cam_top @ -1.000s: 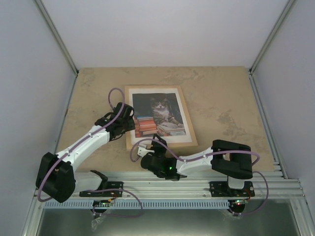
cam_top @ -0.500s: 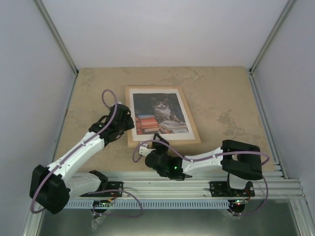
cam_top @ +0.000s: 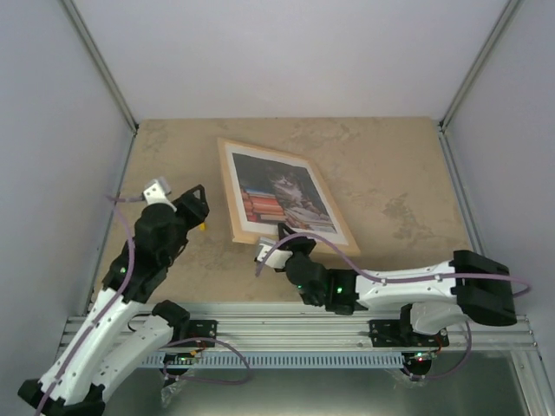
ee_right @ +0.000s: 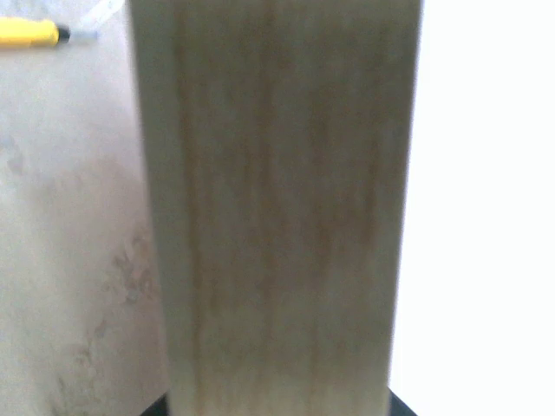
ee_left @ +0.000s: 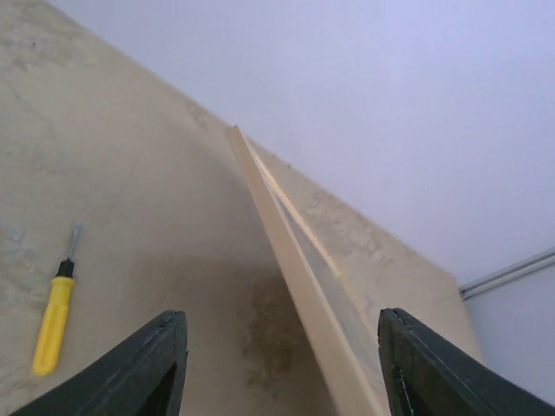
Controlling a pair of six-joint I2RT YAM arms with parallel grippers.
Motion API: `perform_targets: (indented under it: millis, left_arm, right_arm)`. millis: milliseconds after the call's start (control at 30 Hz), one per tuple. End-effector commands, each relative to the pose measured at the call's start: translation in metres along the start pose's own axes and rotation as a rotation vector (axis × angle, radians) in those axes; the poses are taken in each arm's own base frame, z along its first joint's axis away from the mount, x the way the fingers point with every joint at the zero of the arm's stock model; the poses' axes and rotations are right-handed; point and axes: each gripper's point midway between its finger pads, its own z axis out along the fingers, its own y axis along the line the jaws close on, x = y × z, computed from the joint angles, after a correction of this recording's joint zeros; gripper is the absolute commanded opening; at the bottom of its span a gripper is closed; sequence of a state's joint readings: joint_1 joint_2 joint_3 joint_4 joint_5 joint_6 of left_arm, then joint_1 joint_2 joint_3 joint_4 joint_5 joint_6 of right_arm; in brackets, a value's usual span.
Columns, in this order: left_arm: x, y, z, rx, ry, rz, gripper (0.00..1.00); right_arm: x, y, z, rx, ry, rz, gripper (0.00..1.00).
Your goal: Take the photo out of the frame
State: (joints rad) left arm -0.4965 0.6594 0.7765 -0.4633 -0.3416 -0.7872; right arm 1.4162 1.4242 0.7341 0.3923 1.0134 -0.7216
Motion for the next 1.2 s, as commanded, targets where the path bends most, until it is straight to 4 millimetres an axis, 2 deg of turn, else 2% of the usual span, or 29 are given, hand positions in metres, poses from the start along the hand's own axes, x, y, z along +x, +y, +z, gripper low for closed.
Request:
perform_targets:
  millis: [0, 100, 233, 400, 500, 667, 900, 1167]
  left_arm:
    - [-0.016, 0.0, -0.019, 0.051, -0.087, -0.05, 0.65]
    - [-0.021, -0.001, -0.027, 0.078, -0.111, -0.066, 0.68]
    - [-0.018, -0.003, -0.026, 0.096, -0.105, -0.075, 0.71]
    - [0.001, -0.008, -0.012, 0.142, -0.046, -0.089, 0.75]
    - [0.016, -0.011, 0.0, 0.156, 0.009, -0.095, 0.77]
    - [0.042, -0.014, 0.016, 0.192, 0.085, -0.119, 0.79]
    - [0.076, -0.012, 0.035, 0.237, 0.173, -0.193, 0.83]
    - [0.112, -0.013, 0.05, 0.298, 0.275, -0.264, 0.84]
  right_arm:
    - [-0.03, -0.064, -0.013, 0.065, -0.182, 0.372, 0.0]
    - [-0.031, -0.092, -0.018, 0.085, -0.235, 0.493, 0.01]
    - [-0.024, -0.127, -0.02, 0.081, -0.309, 0.698, 0.0]
    - [0.006, -0.162, -0.021, 0.095, -0.348, 1.021, 0.0]
    - [0.029, -0.169, -0.015, 0.089, -0.337, 1.2, 0.0]
    - [0.062, -0.162, -0.003, 0.089, -0.269, 1.43, 0.0]
    - [0.108, -0.124, 0.013, 0.087, -0.126, 1.779, 0.0]
    - [0.148, -0.083, 0.013, 0.129, -0.005, 2.04, 0.0]
